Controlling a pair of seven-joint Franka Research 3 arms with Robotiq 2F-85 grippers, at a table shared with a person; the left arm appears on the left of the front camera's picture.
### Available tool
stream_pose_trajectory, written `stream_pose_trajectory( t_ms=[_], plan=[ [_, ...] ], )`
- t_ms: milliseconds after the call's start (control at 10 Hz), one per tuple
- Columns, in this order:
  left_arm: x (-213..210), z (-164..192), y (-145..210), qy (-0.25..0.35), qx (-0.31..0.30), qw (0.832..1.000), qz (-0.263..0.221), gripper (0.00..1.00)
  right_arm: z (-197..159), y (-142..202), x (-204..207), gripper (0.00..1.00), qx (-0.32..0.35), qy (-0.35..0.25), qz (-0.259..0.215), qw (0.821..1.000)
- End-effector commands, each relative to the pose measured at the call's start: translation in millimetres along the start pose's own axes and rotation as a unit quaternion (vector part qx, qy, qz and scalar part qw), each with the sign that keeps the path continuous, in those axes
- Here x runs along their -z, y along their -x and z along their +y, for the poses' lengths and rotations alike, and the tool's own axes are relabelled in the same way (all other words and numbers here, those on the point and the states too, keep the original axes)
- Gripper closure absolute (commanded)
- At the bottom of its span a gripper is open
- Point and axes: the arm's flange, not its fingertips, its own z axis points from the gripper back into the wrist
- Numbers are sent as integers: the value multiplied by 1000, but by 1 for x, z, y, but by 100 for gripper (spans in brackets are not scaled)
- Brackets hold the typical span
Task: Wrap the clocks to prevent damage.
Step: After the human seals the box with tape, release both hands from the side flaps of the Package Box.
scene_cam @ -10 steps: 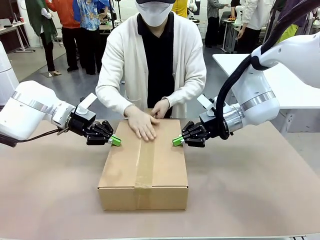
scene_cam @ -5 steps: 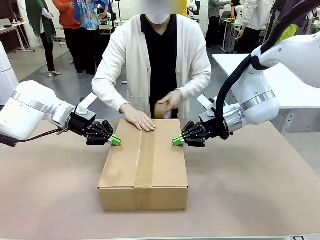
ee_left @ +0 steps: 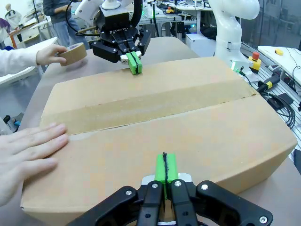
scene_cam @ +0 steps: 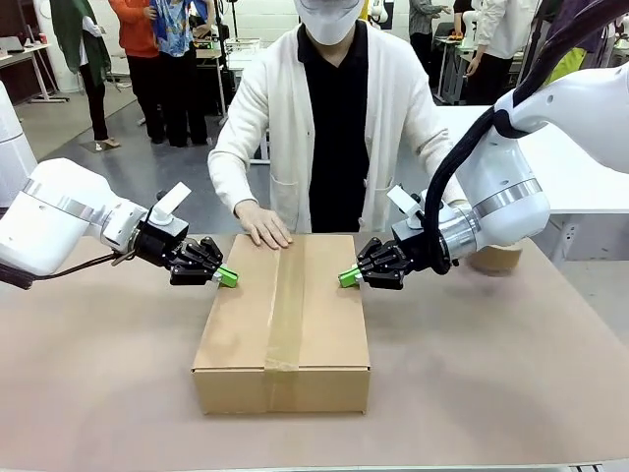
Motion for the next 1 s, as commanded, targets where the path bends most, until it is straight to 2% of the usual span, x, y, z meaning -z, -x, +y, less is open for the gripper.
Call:
stream_pose_trajectory(
  t_ms=[0, 900],
  plan=[
    [2, -1, 3, -4, 1, 1000, -1, 100, 1, 3, 3, 99, 3, 3, 4, 1000],
    [0, 0, 0, 0, 0, 1000, 0, 100, 0, 0, 0, 99, 0, 0, 0, 1000]
  ],
)
